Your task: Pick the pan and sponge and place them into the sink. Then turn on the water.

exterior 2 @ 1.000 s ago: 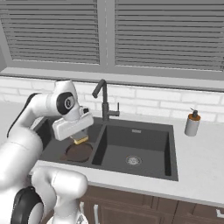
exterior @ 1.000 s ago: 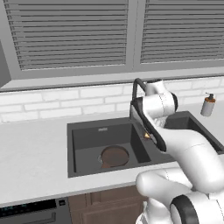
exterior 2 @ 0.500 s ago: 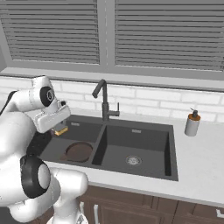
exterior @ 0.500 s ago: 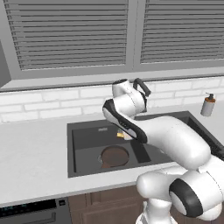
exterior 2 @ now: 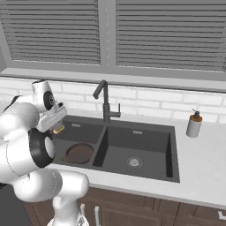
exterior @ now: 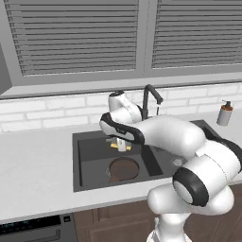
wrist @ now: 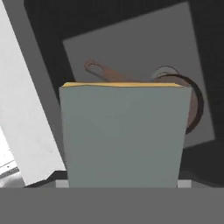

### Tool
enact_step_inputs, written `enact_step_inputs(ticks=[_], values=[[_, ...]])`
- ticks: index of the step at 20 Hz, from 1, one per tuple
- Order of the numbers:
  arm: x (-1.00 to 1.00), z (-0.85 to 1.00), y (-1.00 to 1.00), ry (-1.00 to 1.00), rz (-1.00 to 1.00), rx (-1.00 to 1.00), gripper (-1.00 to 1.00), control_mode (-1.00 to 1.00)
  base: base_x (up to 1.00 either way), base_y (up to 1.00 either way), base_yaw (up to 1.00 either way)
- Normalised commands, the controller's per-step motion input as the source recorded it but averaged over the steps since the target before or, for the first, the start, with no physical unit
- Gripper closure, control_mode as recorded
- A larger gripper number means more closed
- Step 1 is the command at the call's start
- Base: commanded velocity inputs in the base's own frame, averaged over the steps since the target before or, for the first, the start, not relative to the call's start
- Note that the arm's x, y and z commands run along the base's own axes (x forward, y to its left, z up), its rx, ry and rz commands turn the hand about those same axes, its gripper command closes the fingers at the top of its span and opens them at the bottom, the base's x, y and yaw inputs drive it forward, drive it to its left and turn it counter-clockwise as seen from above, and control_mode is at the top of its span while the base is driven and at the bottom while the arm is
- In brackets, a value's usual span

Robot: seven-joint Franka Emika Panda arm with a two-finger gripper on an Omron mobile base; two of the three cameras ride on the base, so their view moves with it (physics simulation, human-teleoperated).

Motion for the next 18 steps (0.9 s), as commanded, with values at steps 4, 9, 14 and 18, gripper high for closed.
enact_step_inputs(ticks=[4,9,14,18], values=[[0.68,-0.71,0.11,0.00,0.04,0.01,1.00,-1.00,0.00,0.00,0.00],[0.40,-0.77,0.27,0.00,0.00,-0.03,1.00,-1.00,0.00,0.00,0.00],[0.33,-0.61,0.14,0.04,0.00,-0.11,1.00,-1.00,0.00,0.00,0.00],[0.45,-0.44,0.00,0.08,0.00,-0.11,1.00,-1.00,0.00,0.00,0.00]])
